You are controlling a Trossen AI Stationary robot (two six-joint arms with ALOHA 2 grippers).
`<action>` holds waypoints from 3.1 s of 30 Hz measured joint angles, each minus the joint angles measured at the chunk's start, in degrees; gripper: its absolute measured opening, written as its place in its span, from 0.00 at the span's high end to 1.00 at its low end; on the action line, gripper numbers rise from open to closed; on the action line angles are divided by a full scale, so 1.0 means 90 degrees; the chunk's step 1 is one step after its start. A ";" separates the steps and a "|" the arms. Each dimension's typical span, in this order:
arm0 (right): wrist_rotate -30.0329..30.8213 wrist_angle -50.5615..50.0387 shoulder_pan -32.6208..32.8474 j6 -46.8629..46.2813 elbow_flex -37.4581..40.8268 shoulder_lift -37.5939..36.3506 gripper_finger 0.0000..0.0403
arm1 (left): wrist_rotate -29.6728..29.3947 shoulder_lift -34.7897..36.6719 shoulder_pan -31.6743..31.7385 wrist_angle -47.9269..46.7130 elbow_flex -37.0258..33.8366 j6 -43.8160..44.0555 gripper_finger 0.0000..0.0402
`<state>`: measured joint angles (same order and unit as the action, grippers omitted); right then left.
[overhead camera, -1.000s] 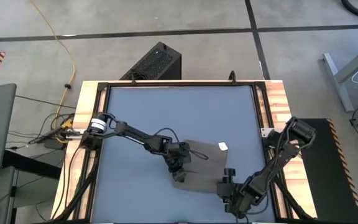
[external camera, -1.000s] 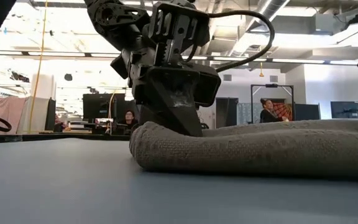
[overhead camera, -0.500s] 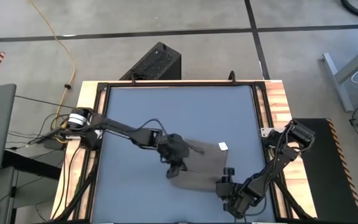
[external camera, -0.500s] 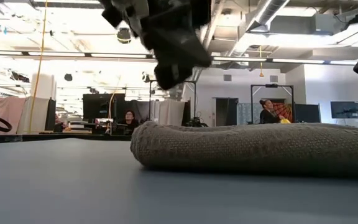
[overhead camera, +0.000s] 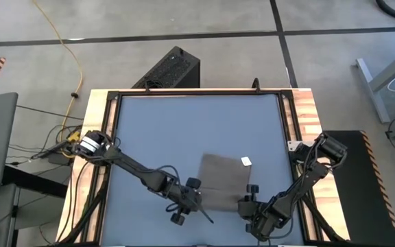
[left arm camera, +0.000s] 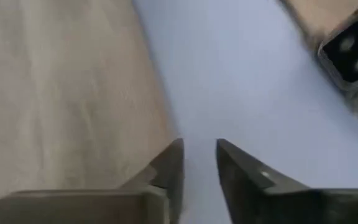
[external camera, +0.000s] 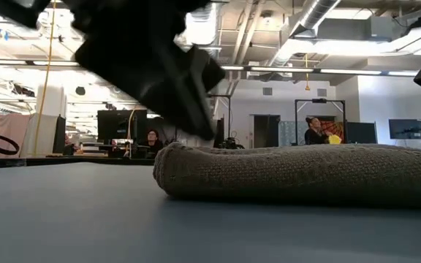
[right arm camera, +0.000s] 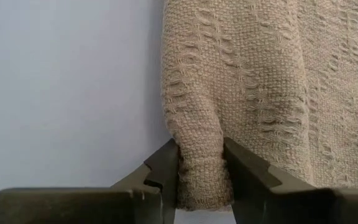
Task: Roll towel
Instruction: Roll the grey towel
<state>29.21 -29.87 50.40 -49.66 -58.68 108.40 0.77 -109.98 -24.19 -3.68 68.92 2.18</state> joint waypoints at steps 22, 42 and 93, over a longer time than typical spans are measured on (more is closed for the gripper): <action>-0.0089 -0.0046 0.0002 -0.0170 -0.0163 0.0005 0.66 | -0.1905 -0.1074 -0.0402 -0.0330 0.0070 0.0951 0.34; -0.0876 -0.0284 0.0368 -0.2286 -0.0497 -0.0608 0.84 | 0.2102 -0.0667 0.0307 -0.0353 0.0015 0.2454 0.97; -0.3230 0.3943 -0.0071 -0.6133 0.1672 -0.0746 0.85 | 0.0405 0.0265 -0.0260 0.1607 -0.0107 0.0580 0.86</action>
<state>0.14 5.62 49.76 -104.86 -43.64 101.69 4.42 -107.60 -26.53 10.78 67.96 7.40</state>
